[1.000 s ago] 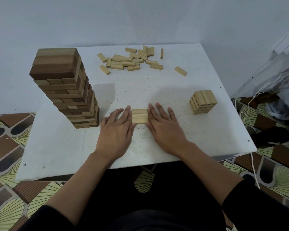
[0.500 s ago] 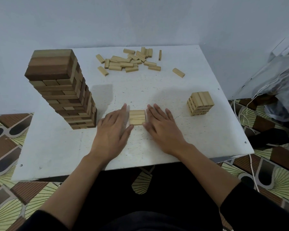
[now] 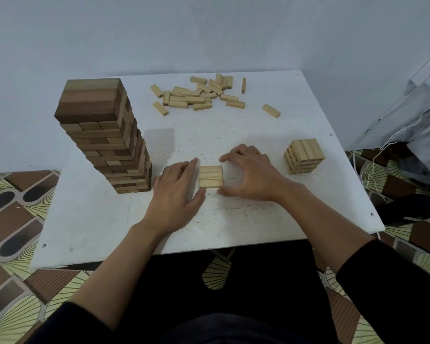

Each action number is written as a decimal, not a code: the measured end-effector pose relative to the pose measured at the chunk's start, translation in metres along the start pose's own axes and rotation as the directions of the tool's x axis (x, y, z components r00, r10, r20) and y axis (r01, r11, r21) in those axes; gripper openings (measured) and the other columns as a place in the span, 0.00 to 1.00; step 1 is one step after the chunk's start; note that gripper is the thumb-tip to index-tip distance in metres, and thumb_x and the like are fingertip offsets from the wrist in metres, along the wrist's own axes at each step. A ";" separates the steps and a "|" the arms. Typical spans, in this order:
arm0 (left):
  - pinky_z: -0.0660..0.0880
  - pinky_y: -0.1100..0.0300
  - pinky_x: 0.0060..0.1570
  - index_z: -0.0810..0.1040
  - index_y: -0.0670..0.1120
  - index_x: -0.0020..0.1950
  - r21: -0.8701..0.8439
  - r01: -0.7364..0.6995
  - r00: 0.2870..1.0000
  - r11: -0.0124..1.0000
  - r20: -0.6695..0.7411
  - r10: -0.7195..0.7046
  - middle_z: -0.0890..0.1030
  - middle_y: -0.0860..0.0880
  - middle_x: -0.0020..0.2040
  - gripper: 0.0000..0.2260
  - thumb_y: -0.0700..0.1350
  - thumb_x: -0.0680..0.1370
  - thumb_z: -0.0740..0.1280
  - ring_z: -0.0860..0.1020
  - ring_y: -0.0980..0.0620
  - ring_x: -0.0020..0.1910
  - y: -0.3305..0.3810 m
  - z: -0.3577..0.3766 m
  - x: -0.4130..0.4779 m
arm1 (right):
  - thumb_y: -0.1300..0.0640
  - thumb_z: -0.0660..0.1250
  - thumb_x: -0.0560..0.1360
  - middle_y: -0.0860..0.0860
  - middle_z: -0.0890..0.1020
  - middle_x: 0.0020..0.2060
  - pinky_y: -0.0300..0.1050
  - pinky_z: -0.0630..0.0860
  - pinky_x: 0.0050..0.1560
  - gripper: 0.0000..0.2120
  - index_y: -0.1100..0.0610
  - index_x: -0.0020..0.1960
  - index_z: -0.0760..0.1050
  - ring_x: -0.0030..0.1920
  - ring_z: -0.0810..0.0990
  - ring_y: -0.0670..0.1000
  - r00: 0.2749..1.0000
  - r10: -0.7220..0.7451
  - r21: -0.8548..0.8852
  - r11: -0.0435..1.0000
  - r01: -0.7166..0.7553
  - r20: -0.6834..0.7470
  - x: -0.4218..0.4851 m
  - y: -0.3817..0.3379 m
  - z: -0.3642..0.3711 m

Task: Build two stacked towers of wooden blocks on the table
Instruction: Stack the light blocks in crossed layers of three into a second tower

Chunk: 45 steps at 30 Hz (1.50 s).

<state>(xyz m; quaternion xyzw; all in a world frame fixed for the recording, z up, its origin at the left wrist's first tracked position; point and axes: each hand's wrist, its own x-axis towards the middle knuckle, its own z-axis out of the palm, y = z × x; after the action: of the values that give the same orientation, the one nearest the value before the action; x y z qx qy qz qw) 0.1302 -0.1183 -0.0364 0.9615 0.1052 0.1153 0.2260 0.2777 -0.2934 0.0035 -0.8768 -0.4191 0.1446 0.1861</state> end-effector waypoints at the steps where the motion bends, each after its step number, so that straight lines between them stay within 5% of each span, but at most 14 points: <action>1: 0.68 0.44 0.65 0.64 0.46 0.79 -0.005 0.002 1.000 1.000 0.018 -0.002 0.71 0.47 0.69 0.31 0.58 0.79 0.61 0.67 0.47 0.68 0.000 -0.002 0.003 | 0.33 0.73 0.67 0.45 0.68 0.61 0.55 0.64 0.68 0.37 0.47 0.71 0.70 0.64 0.64 0.47 1.000 -0.005 -0.009 1.000 0.005 0.004 0.001 0.001 0.001; 18: 0.66 0.47 0.64 0.68 0.51 0.76 0.031 -0.016 0.984 0.999 0.177 0.010 0.67 0.50 0.66 0.35 0.66 0.73 0.52 0.63 0.50 0.66 0.000 -0.014 0.019 | 0.36 0.74 0.69 0.44 0.67 0.57 0.51 0.63 0.63 0.29 0.43 0.67 0.75 0.60 0.63 0.46 0.999 -0.026 -0.006 1.000 0.025 -0.041 0.006 0.004 0.007; 24: 0.66 0.47 0.66 0.69 0.52 0.76 0.007 -0.005 0.975 1.000 0.223 0.004 0.67 0.51 0.66 0.29 0.62 0.77 0.61 0.63 0.50 0.66 -0.001 -0.018 0.022 | 0.35 0.73 0.70 0.44 0.67 0.57 0.53 0.64 0.65 0.29 0.43 0.67 0.75 0.61 0.64 0.47 0.999 -0.033 -0.001 0.999 0.033 -0.030 0.005 0.005 0.006; 33: 0.68 0.46 0.61 0.70 0.50 0.71 0.048 -0.072 0.973 0.996 0.224 0.060 0.69 0.50 0.64 0.20 0.55 0.81 0.65 0.66 0.50 0.63 0.006 -0.020 0.021 | 0.37 0.65 0.76 0.46 0.68 0.62 0.52 0.64 0.63 0.26 0.46 0.71 0.68 0.64 0.62 0.48 0.992 -0.116 -0.167 0.978 0.124 0.057 0.001 0.002 0.003; 39: 0.71 0.47 0.59 0.68 0.50 0.72 -0.047 -0.105 0.979 0.993 0.168 0.112 0.69 0.52 0.64 0.27 0.65 0.79 0.55 0.67 0.53 0.62 0.019 -0.032 0.028 | 0.39 0.61 0.79 0.44 0.72 0.57 0.52 0.66 0.61 0.22 0.50 0.68 0.67 0.62 0.63 0.47 0.982 -0.185 -0.179 0.968 0.175 -0.040 -0.012 0.000 -0.023; 45: 0.71 0.51 0.61 0.69 0.51 0.72 -0.067 -0.224 0.965 0.972 0.127 0.231 0.69 0.54 0.63 0.27 0.66 0.79 0.57 0.68 0.54 0.62 0.048 -0.049 0.056 | 0.36 0.58 0.78 0.41 0.72 0.57 0.50 0.64 0.66 0.25 0.48 0.69 0.68 0.63 0.62 0.45 0.984 -0.158 -0.111 0.983 0.148 -0.087 -0.028 0.013 -0.066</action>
<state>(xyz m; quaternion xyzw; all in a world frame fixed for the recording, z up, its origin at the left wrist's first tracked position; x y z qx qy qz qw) 0.1774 -0.1264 0.0378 0.9666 -0.0245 0.0785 0.2428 0.2970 -0.3363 0.0591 -0.8563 -0.4830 0.0656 0.1705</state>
